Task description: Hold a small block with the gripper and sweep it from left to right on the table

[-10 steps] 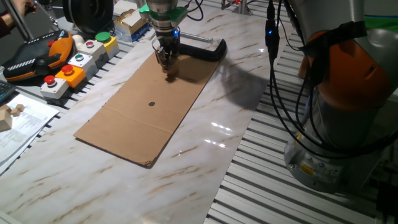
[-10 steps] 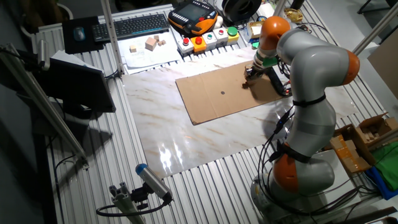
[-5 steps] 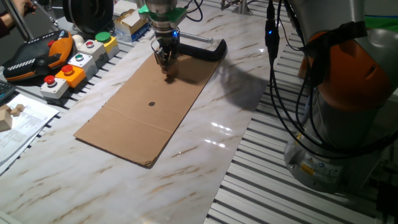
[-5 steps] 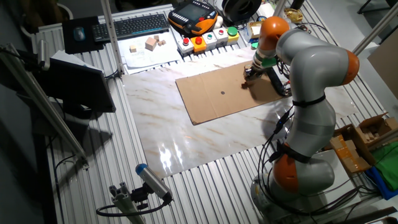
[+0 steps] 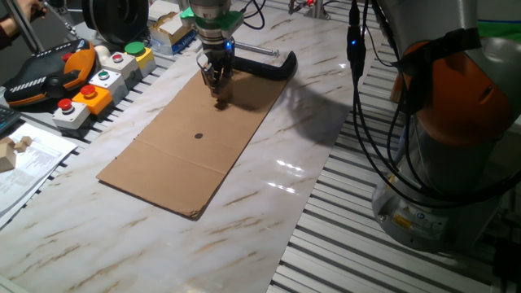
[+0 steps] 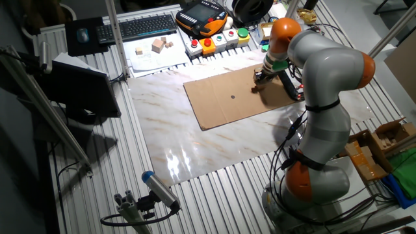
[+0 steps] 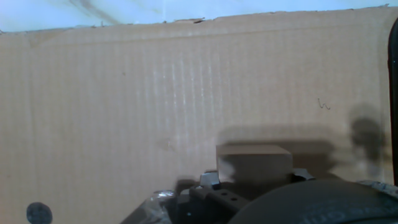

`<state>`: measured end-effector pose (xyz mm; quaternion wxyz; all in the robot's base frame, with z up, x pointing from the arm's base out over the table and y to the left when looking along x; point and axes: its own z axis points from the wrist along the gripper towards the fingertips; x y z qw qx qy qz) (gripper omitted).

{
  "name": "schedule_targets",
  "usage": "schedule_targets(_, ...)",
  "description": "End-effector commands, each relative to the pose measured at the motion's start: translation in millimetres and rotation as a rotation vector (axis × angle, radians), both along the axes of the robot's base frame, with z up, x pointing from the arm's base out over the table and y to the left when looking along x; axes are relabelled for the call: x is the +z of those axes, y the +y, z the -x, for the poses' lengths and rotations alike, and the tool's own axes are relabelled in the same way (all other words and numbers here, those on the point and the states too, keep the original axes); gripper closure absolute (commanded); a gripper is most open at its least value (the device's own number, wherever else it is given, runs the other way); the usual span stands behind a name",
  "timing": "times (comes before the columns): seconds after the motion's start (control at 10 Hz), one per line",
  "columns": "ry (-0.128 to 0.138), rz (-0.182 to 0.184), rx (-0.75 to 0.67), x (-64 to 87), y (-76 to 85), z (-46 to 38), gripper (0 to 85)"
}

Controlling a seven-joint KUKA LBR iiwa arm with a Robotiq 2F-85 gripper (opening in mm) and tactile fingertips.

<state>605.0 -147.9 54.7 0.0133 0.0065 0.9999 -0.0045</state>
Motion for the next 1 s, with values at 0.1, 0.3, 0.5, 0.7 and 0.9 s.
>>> schedule_targets(0.1, 0.000, 0.000, -0.003, 0.5, 2.5, -0.1, 84.3)
schedule_targets(0.3, 0.000, -0.002, -0.005, 0.2, 5.8, 0.3, 84.3)
schedule_targets(0.5, -0.003, -0.002, -0.008, -0.5, 9.9, 0.8, 84.3)
schedule_targets(0.7, -0.003, 0.000, -0.009, 0.2, 12.8, 0.7, 84.3)
schedule_targets(0.9, -0.006, 0.001, -0.011, -0.6, 16.3, 1.2, 84.3)
